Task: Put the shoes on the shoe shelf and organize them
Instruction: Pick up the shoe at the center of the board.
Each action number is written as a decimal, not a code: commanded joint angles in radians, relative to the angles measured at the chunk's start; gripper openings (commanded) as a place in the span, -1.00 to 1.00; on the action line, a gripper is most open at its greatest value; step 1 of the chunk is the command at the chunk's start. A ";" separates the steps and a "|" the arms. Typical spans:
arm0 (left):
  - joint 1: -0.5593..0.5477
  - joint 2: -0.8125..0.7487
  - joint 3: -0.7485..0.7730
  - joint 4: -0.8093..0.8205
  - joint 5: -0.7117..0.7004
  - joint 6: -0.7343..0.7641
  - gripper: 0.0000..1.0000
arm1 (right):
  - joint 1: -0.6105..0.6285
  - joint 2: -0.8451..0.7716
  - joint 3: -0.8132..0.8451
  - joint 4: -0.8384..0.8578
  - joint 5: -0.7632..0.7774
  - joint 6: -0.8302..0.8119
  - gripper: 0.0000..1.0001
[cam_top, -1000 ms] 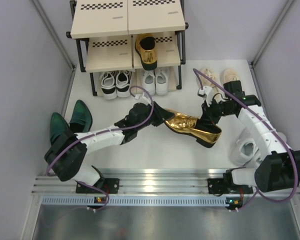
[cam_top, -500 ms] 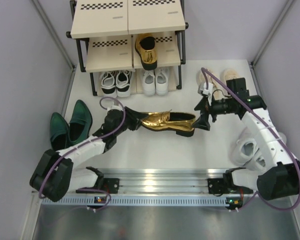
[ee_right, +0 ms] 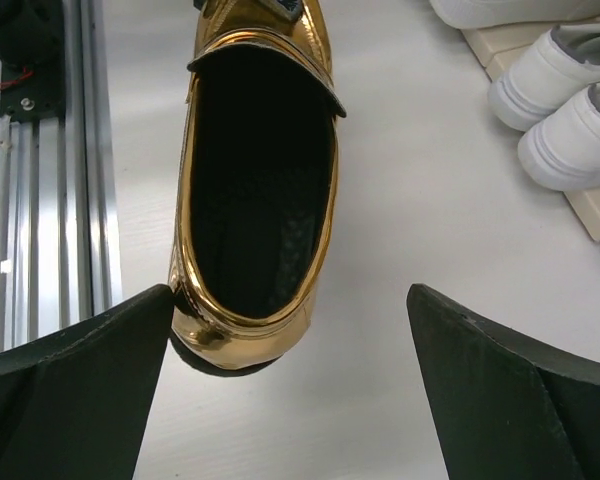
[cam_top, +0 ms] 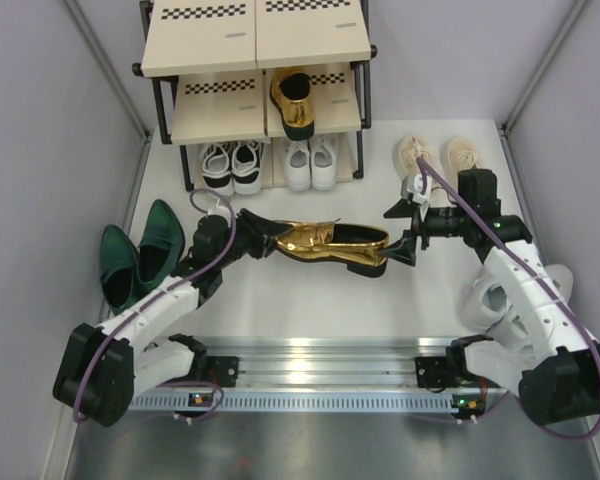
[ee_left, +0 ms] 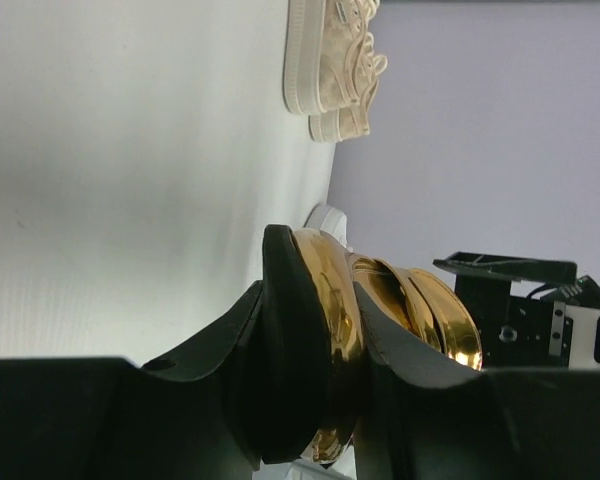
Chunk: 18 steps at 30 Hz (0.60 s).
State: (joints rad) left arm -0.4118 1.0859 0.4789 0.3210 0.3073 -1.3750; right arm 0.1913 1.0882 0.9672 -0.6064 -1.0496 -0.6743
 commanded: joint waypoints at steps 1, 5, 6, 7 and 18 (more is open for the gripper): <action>0.002 -0.058 0.093 0.133 0.095 -0.044 -1.00 | -0.006 -0.002 0.025 0.138 0.042 0.076 0.99; 0.002 -0.058 0.122 0.099 0.110 -0.009 -1.00 | -0.033 0.057 0.097 -0.119 -0.002 -0.087 0.99; 0.002 -0.060 0.125 0.099 0.108 -0.009 -1.00 | -0.033 0.079 0.149 -0.216 -0.066 -0.175 0.99; 0.002 -0.058 0.128 0.099 0.105 -0.007 -1.00 | -0.033 0.100 0.169 -0.325 -0.093 -0.253 0.99; 0.002 -0.018 0.214 0.101 0.142 -0.006 -1.00 | 0.109 0.041 0.027 -0.074 0.028 -0.020 0.99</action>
State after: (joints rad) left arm -0.4084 1.0851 0.6170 0.2840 0.4011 -1.3315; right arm 0.2539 1.2148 1.0283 -0.9192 -1.0664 -0.8833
